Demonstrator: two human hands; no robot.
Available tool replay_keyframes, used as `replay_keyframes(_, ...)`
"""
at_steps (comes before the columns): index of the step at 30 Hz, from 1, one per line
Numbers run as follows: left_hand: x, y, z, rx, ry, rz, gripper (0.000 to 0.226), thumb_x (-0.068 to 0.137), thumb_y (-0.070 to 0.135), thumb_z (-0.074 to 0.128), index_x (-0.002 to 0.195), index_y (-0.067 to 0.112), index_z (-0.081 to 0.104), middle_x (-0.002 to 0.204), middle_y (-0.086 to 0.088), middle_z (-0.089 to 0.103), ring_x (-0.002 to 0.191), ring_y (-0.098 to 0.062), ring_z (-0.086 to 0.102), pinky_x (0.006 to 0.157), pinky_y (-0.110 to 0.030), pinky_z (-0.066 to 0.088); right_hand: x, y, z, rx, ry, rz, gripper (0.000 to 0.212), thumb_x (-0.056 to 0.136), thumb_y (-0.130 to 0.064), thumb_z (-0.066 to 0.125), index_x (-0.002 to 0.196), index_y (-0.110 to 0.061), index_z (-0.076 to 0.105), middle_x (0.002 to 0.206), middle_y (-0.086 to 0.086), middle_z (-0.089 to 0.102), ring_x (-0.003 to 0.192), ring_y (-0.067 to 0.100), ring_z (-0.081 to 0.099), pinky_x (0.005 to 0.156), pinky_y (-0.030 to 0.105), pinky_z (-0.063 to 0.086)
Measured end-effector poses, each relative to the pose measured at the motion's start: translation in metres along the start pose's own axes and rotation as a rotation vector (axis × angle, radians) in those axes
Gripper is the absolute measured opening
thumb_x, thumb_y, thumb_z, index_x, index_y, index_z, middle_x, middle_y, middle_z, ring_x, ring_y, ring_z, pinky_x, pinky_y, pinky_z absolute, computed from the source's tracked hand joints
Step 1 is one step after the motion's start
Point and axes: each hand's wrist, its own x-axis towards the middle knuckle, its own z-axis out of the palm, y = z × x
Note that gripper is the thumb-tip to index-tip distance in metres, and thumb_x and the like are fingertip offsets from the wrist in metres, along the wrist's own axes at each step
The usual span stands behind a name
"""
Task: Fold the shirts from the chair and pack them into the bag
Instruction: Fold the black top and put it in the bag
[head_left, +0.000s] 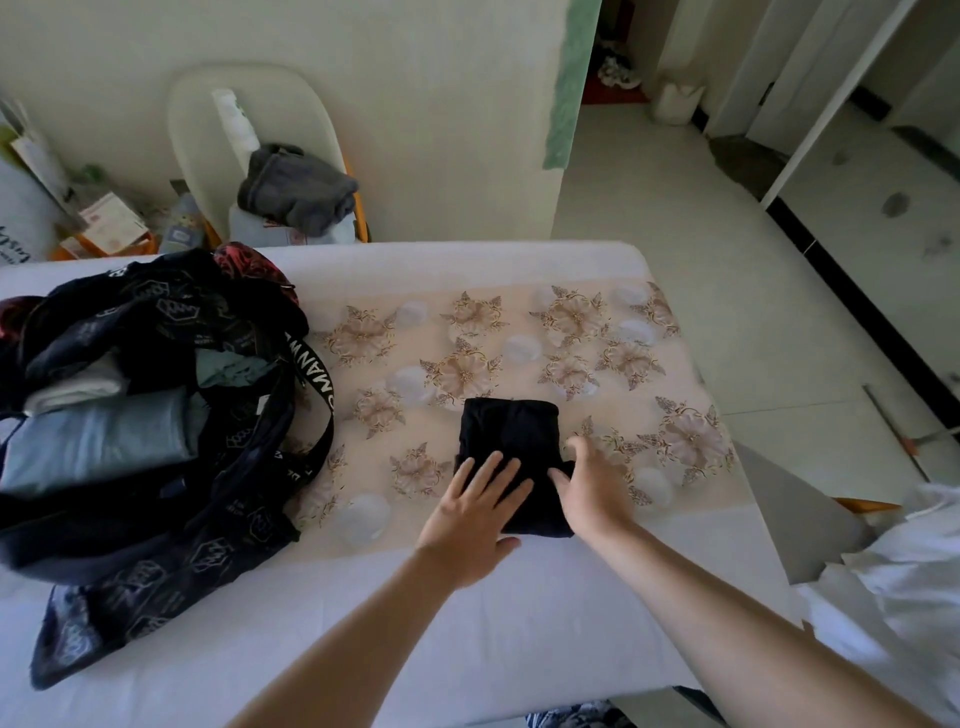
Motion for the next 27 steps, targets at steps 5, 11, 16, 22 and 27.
replay_keyframes(5, 0.008, -0.016, 0.009, -0.075, -0.188, -0.060, 0.084, 0.093, 0.062, 0.044, 0.155, 0.036, -0.005, 0.163, 0.005, -0.013, 0.149, -0.021, -0.019, 0.121, -0.050, -0.003, -0.006, 0.018, 0.011, -0.256, 0.212, -0.732, 0.036, 0.087, -0.029, 0.069, 0.119, -0.014, 0.067, 0.120, 0.005, 0.058, 0.106, 0.026, 0.057, 0.091, 0.042, 0.051)
replay_keyframes(11, 0.007, -0.036, 0.006, -0.253, -0.148, -0.079, 0.091, 0.083, 0.067, 0.048, 0.157, 0.026, 0.019, 0.165, 0.006, 0.005, 0.151, -0.015, 0.000, 0.120, -0.039, 0.017, -0.008, 0.026, 0.008, -0.376, -0.137, -0.672, 0.081, 0.078, -0.046, 0.072, 0.146, -0.014, 0.045, 0.146, 0.005, 0.046, 0.128, 0.024, 0.050, 0.108, 0.036, 0.044)
replay_keyframes(16, 0.014, -0.047, -0.028, -0.576, 0.007, -0.286, 0.050, 0.074, 0.038, 0.067, 0.123, 0.028, 0.064, 0.111, 0.011, 0.061, 0.105, -0.009, 0.059, 0.083, -0.024, 0.053, 0.014, 0.008, -0.019, -0.035, -0.285, -0.333, 0.058, 0.070, -0.046, 0.059, 0.127, -0.040, 0.053, 0.115, -0.014, 0.065, 0.108, 0.014, 0.061, 0.087, 0.029, 0.051)
replay_keyframes(22, 0.043, -0.064, -0.048, -0.782, -0.008, -0.669, 0.043, 0.081, 0.055, 0.067, 0.116, 0.035, 0.053, 0.100, 0.010, 0.064, 0.084, -0.008, 0.063, 0.068, -0.028, 0.057, 0.044, -0.005, -0.035, 0.322, -0.296, -0.043, 0.041, 0.082, -0.046, 0.059, 0.120, -0.035, 0.050, 0.096, -0.009, 0.065, 0.079, 0.011, 0.066, 0.065, 0.033, 0.056)
replay_keyframes(27, 0.062, -0.051, -0.039, -0.305, 0.375, -0.496, 0.044, 0.088, 0.027, 0.068, 0.128, 0.015, 0.055, 0.127, -0.004, 0.052, 0.114, -0.023, 0.050, 0.097, -0.040, 0.047, 0.056, -0.016, -0.019, 0.052, -0.067, -0.119, 0.045, 0.098, -0.036, 0.051, 0.142, -0.028, 0.043, 0.143, 0.006, 0.040, 0.119, 0.026, 0.053, 0.092, 0.041, 0.052)
